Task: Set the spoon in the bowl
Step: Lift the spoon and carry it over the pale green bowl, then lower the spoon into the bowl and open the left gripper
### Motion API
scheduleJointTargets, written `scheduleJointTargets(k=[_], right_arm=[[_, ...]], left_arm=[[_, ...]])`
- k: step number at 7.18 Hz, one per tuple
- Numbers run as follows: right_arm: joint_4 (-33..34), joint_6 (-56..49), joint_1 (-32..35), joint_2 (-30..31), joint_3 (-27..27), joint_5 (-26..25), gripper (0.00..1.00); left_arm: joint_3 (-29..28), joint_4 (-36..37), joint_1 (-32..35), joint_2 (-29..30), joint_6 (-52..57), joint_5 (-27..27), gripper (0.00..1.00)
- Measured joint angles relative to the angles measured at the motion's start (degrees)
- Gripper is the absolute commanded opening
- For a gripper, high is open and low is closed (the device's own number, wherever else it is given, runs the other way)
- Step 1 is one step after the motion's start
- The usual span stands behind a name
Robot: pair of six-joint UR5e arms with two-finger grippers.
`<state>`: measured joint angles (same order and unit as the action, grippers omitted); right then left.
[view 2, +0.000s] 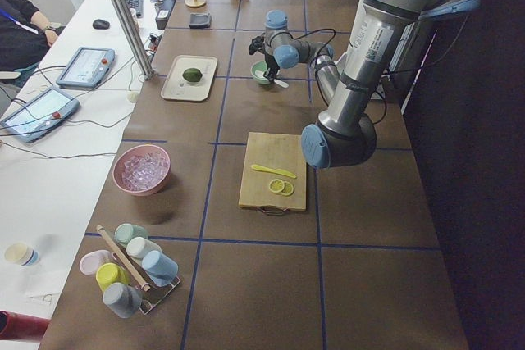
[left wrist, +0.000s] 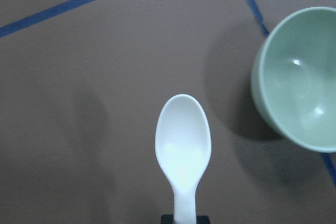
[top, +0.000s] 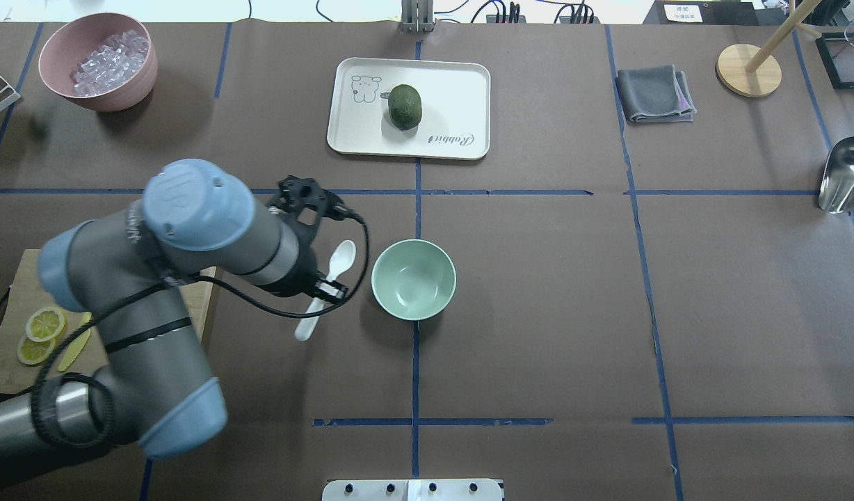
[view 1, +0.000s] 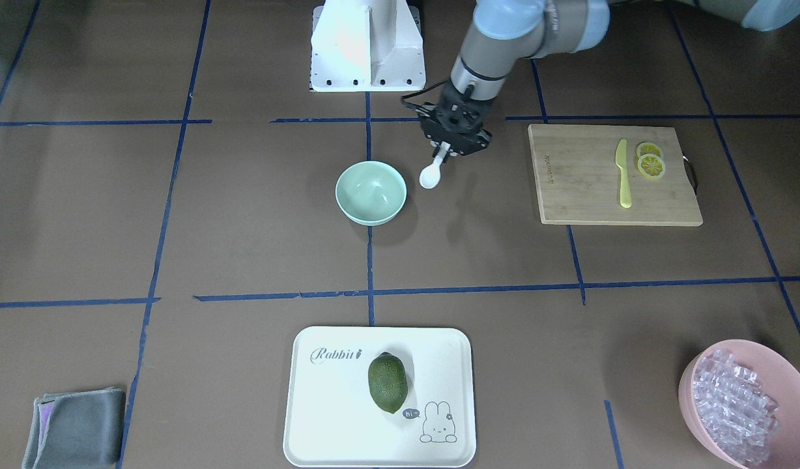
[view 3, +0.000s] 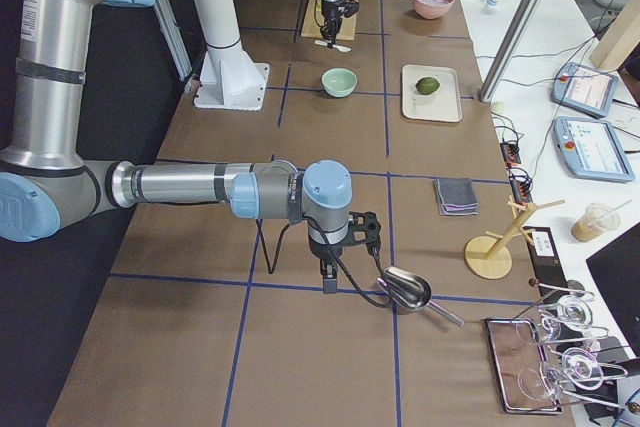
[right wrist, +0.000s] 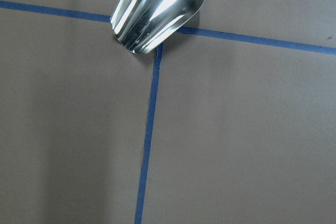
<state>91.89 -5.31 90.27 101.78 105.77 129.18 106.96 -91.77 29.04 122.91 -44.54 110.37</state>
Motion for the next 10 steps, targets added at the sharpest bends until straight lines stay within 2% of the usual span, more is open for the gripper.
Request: scheduleJointTargets(k=[1,2,3,8,10], right_arm=[[0.0,0.03,0.0,0.14,0.15,-0.02,1.0],[0.02,0.03,0.0,0.21,0.19,0.0,1.0],[0.02,0.03,0.0,0.24,0.21,0.01,1.0],[0.04,0.03,0.0,0.18,0.22,0.02,1.0],[0.07,0.21,-0.06,0.18,0.17,0.2,1.0]], left_arm=[[-4.0,1.92,-1.18,5.18,-0.08,-1.97,0.0],[-8.03,2.59,-2.04,9.26,-0.24,-3.21,0.26],[-10.78,2.81,-2.47,11.73,-0.4,-3.72,0.99],[-12.25,3.11,-2.39,12.8,-0.29,-3.66,1.0],[-9.05,6.9,1.35,9.56,0.77,-0.55,1.0]])
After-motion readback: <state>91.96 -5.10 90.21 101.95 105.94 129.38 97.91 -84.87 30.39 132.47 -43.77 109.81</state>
